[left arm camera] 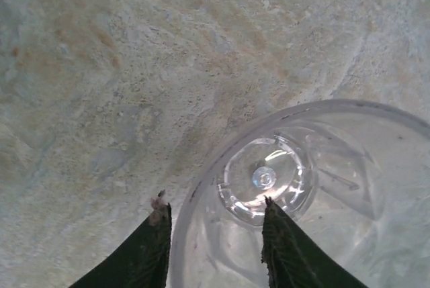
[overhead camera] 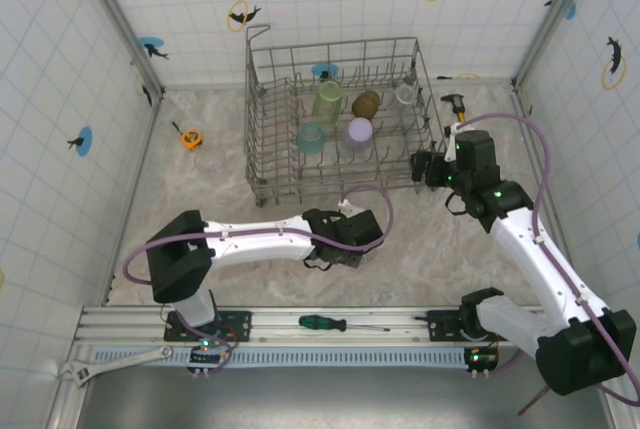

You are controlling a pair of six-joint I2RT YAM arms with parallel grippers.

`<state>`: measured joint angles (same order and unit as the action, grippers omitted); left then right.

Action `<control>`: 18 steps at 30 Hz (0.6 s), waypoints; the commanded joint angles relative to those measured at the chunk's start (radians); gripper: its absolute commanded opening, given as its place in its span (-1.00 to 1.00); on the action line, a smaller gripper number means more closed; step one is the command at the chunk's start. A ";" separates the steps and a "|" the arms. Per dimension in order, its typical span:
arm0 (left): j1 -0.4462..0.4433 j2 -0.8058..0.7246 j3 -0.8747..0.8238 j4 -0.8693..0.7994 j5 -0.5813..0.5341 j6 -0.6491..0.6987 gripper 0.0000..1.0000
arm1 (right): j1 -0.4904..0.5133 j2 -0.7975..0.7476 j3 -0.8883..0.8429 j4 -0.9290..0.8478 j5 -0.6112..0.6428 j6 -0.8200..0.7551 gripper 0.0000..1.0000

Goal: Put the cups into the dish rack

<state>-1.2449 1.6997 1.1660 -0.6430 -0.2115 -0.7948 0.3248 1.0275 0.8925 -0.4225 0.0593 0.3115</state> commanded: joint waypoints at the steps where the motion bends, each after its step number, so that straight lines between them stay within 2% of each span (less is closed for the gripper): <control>1: -0.003 0.023 0.044 -0.050 0.003 0.022 -0.71 | -0.007 -0.001 -0.016 0.028 -0.003 -0.016 0.99; 2: -0.004 0.031 0.062 -0.071 0.002 0.022 -0.92 | -0.009 0.001 -0.018 0.034 -0.004 -0.015 0.99; 3: -0.004 0.036 0.080 -0.092 -0.001 0.020 -1.00 | -0.013 0.004 -0.018 0.036 -0.006 -0.015 0.99; 18: 0.011 0.121 0.497 -0.355 0.033 0.084 -1.00 | -0.066 0.002 -0.022 0.049 -0.063 -0.054 0.99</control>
<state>-1.2438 1.7901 1.5780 -0.9028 -0.1909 -0.7475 0.2707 1.0328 0.8791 -0.4034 0.0177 0.2790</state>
